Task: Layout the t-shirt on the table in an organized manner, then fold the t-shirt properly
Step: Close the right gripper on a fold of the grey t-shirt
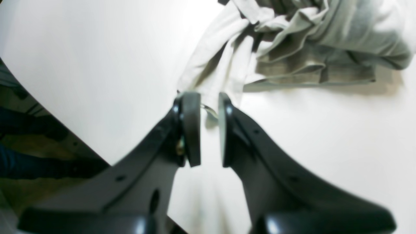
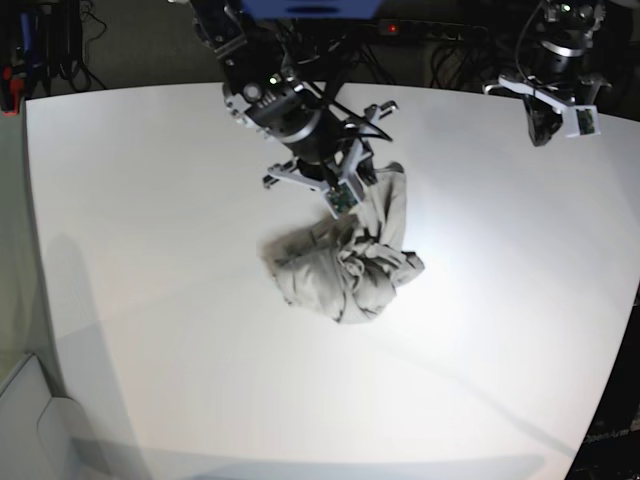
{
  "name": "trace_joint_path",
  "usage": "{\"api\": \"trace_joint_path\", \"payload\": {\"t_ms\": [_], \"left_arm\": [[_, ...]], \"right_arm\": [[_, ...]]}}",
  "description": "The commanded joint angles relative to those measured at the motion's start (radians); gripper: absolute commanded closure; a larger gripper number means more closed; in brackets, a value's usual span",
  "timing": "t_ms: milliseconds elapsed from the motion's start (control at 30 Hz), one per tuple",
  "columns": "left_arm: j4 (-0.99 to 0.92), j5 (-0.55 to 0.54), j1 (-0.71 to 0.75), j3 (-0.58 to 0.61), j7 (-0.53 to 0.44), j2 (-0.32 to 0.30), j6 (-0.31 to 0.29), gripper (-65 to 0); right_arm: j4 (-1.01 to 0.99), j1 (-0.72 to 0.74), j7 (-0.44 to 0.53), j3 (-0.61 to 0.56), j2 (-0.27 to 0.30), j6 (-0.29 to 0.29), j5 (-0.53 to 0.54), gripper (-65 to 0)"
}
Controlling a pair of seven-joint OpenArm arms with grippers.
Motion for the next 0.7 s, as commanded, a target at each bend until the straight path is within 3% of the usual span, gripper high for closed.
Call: {"api": "trace_joint_path", "payload": {"t_ms": [0,667], "left_arm": [[0.018,-0.002,0.006,-0.004,-0.025,-0.007,0.001,-0.2],[0.018,-0.002,0.006,0.001,-0.025,-0.007,0.001,-0.2]], "right_arm": [[0.013,0.01,0.023,-0.003,-0.01,0.019,0.006,-11.5],[-0.043,0.047,0.024,-0.03,-0.01,0.021,0.006,-11.5]]}}
